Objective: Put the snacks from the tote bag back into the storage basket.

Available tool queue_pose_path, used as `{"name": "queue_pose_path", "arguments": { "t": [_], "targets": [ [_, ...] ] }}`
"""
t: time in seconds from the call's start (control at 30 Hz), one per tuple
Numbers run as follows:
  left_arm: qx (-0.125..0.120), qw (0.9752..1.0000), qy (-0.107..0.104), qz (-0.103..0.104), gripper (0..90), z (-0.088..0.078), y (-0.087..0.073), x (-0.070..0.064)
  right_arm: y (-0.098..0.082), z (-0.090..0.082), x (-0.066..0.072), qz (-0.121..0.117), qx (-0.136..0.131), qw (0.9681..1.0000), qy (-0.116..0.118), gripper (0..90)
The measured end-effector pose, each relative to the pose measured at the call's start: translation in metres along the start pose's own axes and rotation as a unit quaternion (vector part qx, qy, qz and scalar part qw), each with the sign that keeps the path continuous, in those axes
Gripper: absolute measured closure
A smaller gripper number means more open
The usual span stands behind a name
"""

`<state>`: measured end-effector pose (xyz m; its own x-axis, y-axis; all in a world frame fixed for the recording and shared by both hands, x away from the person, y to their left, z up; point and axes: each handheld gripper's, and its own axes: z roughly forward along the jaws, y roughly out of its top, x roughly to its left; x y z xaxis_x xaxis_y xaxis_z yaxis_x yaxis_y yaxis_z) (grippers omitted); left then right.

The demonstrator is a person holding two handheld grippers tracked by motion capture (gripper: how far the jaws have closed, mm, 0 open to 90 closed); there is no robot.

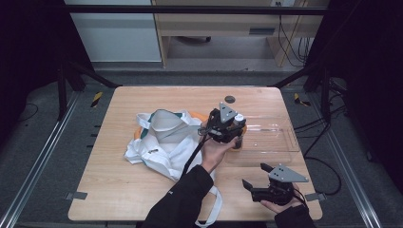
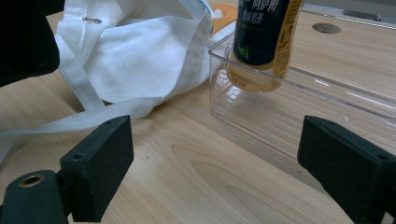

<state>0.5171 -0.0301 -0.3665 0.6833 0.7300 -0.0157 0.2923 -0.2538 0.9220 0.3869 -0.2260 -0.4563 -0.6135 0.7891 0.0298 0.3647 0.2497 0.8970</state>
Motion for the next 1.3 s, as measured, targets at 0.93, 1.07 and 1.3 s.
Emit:
{"name": "queue_pose_path", "arguments": {
  "t": [0.93,1.07,1.3],
  "targets": [
    [0.018,0.9998,-0.001,0.004,59.3,0.008,-0.022,-0.004,-0.001,0.001,-0.001,0.000,0.003,1.0000,-0.004,10.4],
    [0.008,0.9999,-0.007,0.013,59.1,0.008,-0.026,-0.005,-0.001,0.001,-0.001,0.001,0.003,1.0000,-0.004,10.4],
    [-0.002,0.9997,-0.012,0.021,58.6,0.007,-0.030,-0.006,-0.001,0.001,-0.002,0.000,0.004,1.0000,-0.007,10.3]
  ]
}}
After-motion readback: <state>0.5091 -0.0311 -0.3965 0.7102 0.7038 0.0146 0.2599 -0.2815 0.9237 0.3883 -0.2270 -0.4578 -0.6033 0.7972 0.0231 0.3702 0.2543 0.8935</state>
